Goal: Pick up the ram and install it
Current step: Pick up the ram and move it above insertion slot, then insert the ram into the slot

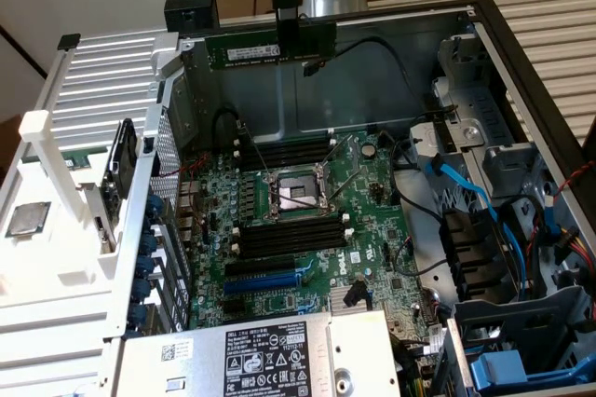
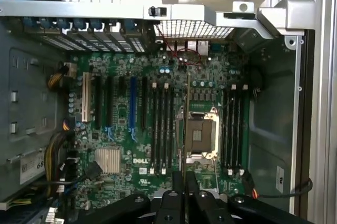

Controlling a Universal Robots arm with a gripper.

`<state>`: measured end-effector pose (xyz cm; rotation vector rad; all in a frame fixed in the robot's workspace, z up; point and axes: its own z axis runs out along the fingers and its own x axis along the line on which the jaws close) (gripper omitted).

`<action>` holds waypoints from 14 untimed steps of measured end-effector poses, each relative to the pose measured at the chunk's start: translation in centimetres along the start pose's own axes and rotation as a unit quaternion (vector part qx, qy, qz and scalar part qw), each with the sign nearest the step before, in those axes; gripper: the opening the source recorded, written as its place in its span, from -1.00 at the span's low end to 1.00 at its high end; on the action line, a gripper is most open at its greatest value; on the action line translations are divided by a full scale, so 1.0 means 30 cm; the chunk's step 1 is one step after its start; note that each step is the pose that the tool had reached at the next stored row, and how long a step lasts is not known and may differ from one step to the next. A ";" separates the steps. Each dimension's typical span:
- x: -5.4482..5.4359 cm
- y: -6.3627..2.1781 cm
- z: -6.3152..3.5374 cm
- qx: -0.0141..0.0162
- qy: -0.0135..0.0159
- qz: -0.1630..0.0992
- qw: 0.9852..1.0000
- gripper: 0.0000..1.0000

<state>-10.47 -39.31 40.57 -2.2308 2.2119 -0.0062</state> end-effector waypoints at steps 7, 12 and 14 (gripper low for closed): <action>0.000 -0.005 0.033 -0.001 -0.013 0.000 1.000 -0.74; 0.000 -0.008 0.034 -0.001 -0.014 0.000 1.000 -0.74; 0.000 -0.008 0.034 -0.001 -0.014 0.000 1.000 -0.74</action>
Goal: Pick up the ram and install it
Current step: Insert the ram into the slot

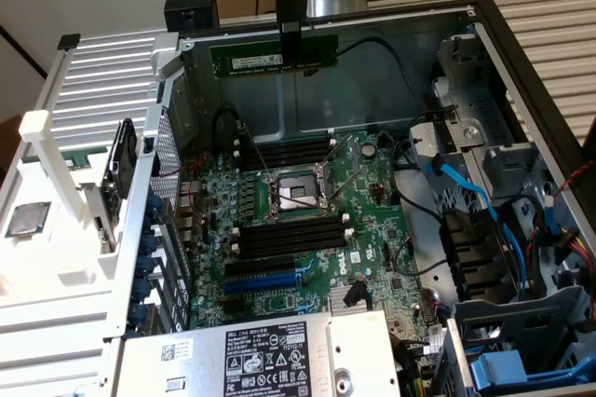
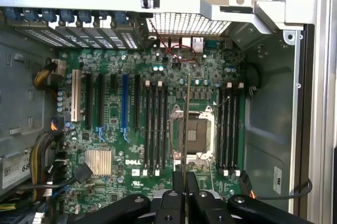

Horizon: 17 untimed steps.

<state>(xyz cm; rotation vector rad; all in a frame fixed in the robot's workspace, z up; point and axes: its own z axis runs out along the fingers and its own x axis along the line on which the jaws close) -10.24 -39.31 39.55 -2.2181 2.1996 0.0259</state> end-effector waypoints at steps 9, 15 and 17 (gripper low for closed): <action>0.001 0.000 0.054 0.000 -0.008 0.000 1.000 -0.74; 0.005 -0.004 0.088 -0.001 -0.009 0.000 1.000 -0.74; 0.014 -0.011 0.092 -0.002 -0.014 0.000 1.000 -0.74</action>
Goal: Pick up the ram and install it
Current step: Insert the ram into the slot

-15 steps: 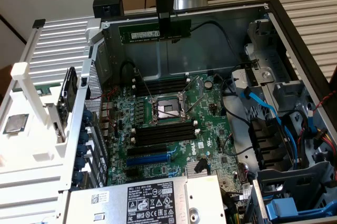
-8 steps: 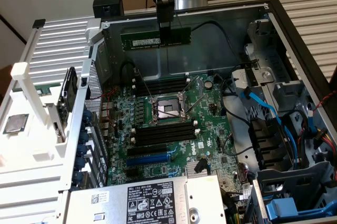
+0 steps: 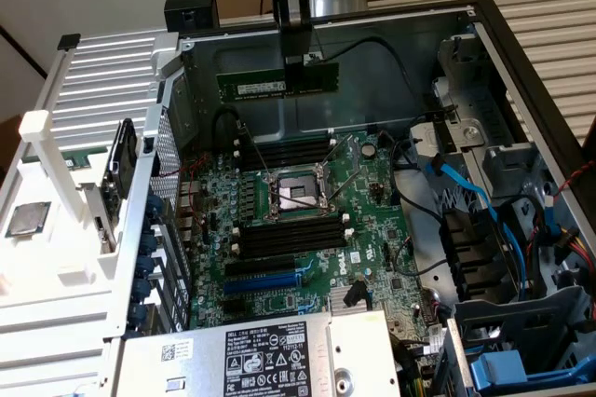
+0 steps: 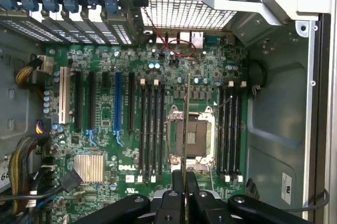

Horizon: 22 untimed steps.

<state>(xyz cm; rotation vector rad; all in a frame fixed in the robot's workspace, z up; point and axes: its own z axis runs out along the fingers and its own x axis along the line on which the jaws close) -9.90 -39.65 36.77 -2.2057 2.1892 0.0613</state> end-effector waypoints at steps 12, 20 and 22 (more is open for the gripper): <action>0.101 -0.014 0.021 -0.004 -0.018 0.000 1.000 -0.74; 0.104 -0.014 0.070 -0.004 -0.018 0.000 1.000 -0.74; 0.105 -0.014 0.082 -0.004 -0.018 0.000 1.000 -0.74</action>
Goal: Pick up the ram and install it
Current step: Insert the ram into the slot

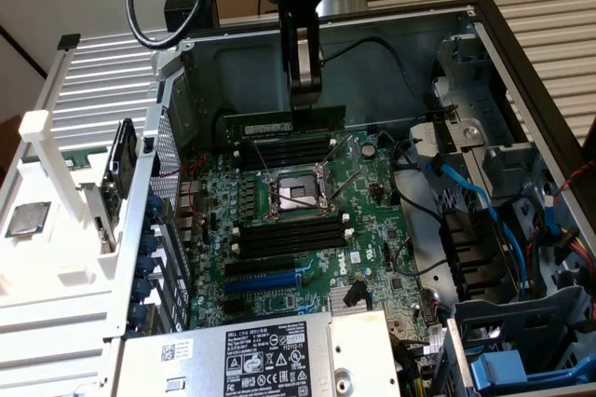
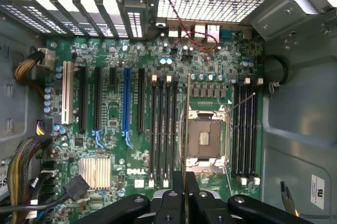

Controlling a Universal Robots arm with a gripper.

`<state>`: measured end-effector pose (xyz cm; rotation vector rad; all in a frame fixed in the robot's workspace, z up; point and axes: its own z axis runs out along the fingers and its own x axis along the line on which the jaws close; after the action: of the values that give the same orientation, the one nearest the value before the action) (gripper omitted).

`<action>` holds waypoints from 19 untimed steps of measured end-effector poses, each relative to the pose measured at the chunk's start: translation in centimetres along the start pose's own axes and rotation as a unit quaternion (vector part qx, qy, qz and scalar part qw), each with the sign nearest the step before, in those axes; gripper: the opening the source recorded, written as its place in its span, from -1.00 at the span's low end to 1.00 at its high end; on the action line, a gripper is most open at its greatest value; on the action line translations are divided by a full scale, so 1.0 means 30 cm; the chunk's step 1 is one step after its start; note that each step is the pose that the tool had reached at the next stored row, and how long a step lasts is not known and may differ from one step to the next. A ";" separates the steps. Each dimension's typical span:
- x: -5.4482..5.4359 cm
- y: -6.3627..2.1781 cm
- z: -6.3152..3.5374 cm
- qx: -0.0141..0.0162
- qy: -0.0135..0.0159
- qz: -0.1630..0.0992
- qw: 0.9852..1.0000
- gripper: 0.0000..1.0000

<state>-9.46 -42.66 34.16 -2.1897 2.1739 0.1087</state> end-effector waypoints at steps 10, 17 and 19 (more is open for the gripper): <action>0.010 -0.001 0.055 0.007 0.000 -0.001 1.000 -0.74; 0.011 0.009 0.075 0.014 0.008 -0.001 1.000 -0.74; 0.009 0.013 0.082 0.015 0.012 -0.001 1.000 -0.74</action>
<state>-9.87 -42.72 31.70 -2.1887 2.1700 0.0508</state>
